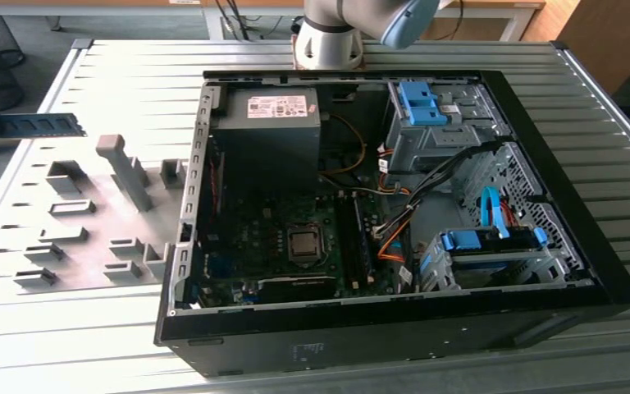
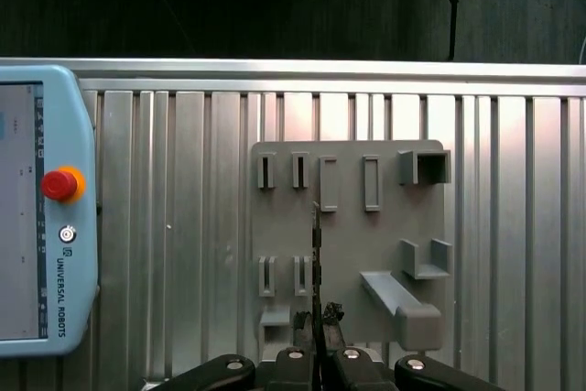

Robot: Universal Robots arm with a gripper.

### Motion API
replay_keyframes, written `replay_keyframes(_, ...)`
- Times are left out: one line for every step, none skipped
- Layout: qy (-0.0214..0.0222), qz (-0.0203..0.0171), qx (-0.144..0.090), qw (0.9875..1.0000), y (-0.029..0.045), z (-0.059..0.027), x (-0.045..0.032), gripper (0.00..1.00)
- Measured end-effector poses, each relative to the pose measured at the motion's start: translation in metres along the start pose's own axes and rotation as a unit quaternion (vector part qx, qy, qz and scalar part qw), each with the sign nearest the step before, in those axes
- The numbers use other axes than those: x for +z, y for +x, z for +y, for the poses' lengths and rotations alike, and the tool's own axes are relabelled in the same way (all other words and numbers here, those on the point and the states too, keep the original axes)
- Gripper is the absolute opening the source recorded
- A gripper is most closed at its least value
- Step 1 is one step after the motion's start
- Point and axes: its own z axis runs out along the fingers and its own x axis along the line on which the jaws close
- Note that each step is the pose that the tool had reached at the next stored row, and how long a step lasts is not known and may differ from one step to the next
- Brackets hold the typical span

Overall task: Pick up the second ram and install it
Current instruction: 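Pick up the second ram and move it above second insertion slot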

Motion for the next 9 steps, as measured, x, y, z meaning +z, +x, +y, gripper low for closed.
replay_keyframes(-0.0001,0.0000,0.000,1.0000,0.0000,-0.0003,-0.0001,0.14)
replay_keyframes(0.0000,0.0000,0.000,1.0000,0.0000,-0.0008,-0.0001,0.14)
replay_keyframes(0.0000,0.0000,0.000,1.0000,0.0000,-0.0011,0.0000,0.14)
replay_keyframes(0.0000,0.0000,0.000,1.0000,0.0000,-0.0015,0.0000,0.14)
replay_keyframes(-0.0001,0.0000,0.000,1.0000,0.0000,-0.0019,-0.0001,0.14)
replay_keyframes(-0.0001,0.0000,0.000,1.0000,0.0000,-0.0027,-0.0001,0.14)
replay_keyframes(0.0000,0.0000,0.000,1.0000,0.0000,-0.0037,-0.0001,0.14)
replay_keyframes(0.0000,0.0000,0.000,1.0000,0.0000,-0.0045,-0.0001,0.14)
replay_keyframes(0.0000,0.0000,0.000,1.0000,0.0000,-0.0052,-0.0001,0.14)
